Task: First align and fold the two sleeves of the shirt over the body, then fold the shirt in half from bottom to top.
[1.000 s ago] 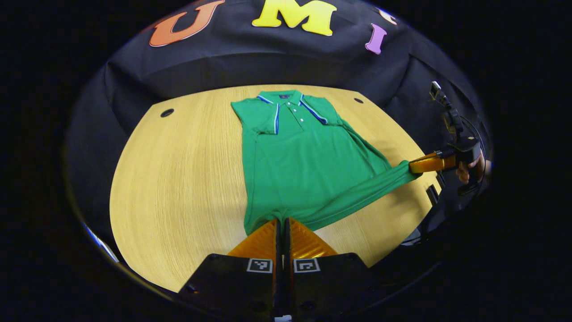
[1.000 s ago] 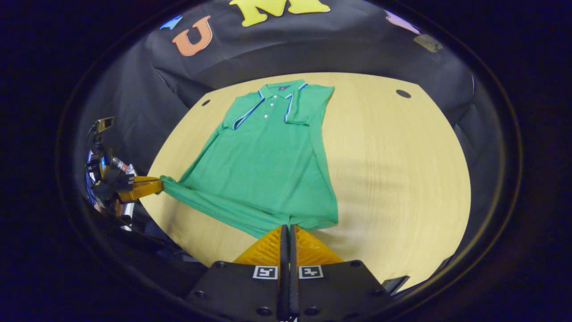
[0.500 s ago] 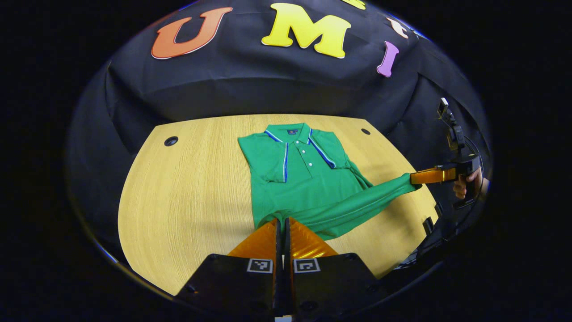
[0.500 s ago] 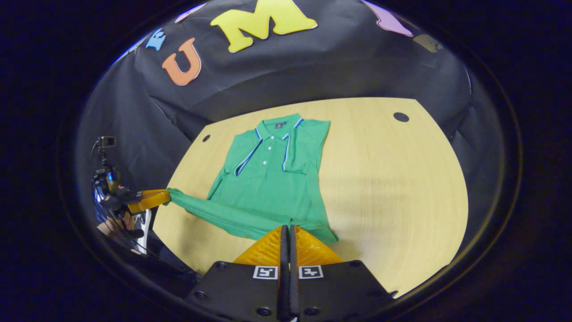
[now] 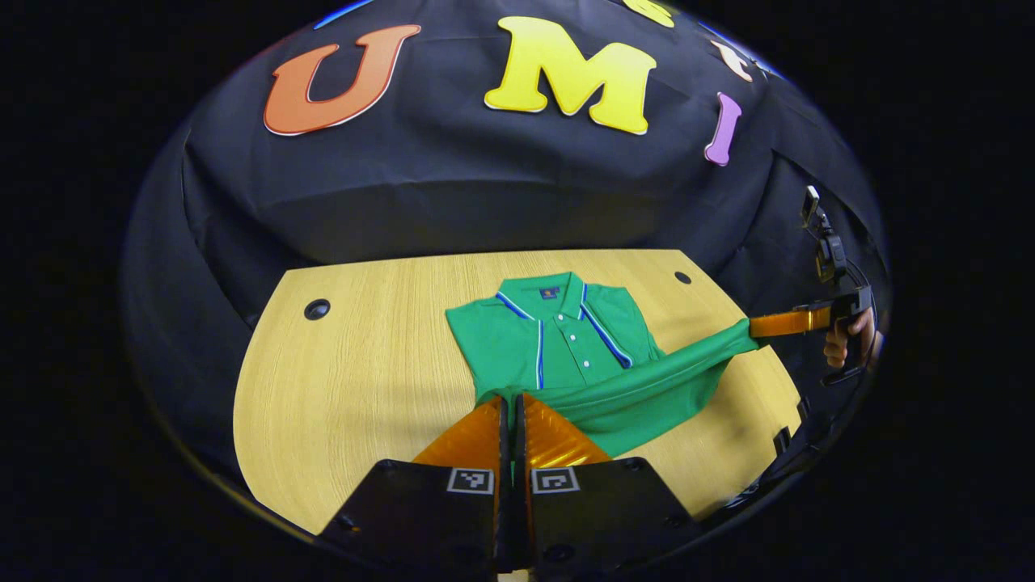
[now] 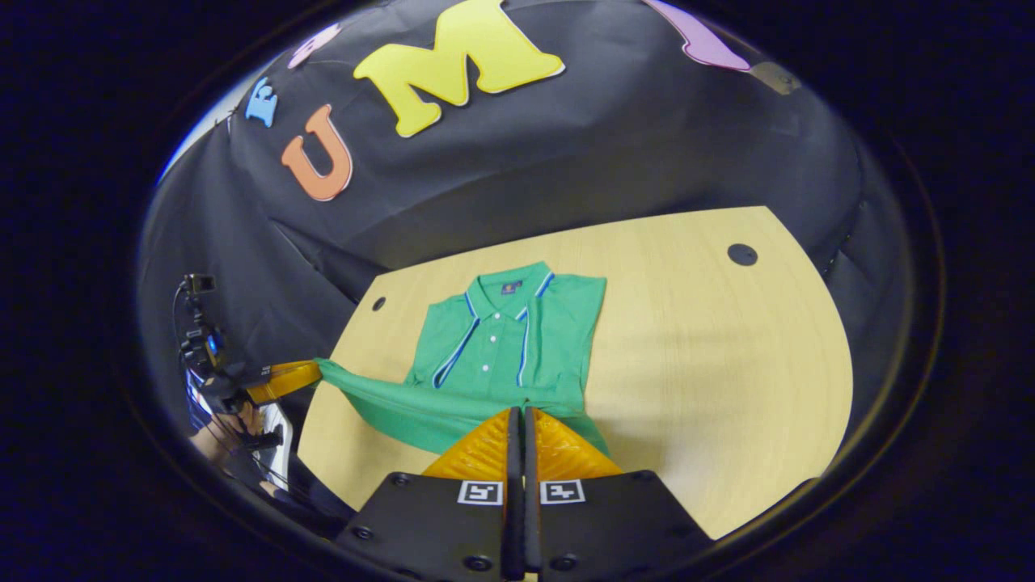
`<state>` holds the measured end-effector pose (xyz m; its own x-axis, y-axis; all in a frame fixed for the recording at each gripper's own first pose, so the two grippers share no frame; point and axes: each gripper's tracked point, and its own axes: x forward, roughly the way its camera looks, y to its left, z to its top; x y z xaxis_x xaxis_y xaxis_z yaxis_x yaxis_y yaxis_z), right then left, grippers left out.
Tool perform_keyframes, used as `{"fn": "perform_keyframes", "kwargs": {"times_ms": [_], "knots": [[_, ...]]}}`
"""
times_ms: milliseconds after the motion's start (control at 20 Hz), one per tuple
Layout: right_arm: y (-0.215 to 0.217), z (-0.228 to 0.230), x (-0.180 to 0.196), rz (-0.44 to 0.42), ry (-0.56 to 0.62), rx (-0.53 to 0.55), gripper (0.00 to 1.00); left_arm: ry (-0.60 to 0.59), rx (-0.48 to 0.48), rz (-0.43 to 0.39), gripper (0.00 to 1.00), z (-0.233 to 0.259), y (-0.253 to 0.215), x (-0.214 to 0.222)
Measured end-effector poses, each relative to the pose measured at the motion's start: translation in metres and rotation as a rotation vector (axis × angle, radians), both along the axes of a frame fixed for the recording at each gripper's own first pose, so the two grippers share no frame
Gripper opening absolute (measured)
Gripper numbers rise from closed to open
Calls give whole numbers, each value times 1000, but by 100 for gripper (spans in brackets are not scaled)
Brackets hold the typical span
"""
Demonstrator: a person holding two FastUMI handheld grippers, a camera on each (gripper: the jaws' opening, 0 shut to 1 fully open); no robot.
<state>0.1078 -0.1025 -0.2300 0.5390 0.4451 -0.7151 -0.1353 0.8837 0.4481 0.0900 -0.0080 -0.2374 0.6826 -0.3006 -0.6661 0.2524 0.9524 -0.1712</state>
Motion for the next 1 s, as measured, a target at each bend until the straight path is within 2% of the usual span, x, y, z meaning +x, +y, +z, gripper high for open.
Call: {"fn": "perform_keyframes", "kwargs": {"times_ms": [200,350,400,450,500,600,650,700,850,1000], "knots": [[2,-3,40,-25,-17,26,0,6,-23,29,3,-1,2,36],[5,-5,76,-48,-34,45,2,-14,-17,36,3,0,4,66],[7,-5,85,-56,-38,54,0,-18,-19,42,3,-1,5,77],[8,-8,94,-64,-38,59,2,-22,-21,48,7,-1,6,86],[9,-10,101,-71,-35,67,2,-27,-21,52,3,-2,6,96],[12,-19,120,-86,-43,74,2,-34,-22,59,3,-7,7,114],[13,-20,129,-93,-51,78,2,-40,-22,65,7,-9,8,122],[14,-15,139,-106,-59,78,2,-43,-23,71,3,-13,8,130],[16,-16,173,-162,-112,76,0,-73,-18,107,3,-23,9,156],[20,-25,196,-173,-159,42,2,-113,-34,152,3,-30,7,182]]}}
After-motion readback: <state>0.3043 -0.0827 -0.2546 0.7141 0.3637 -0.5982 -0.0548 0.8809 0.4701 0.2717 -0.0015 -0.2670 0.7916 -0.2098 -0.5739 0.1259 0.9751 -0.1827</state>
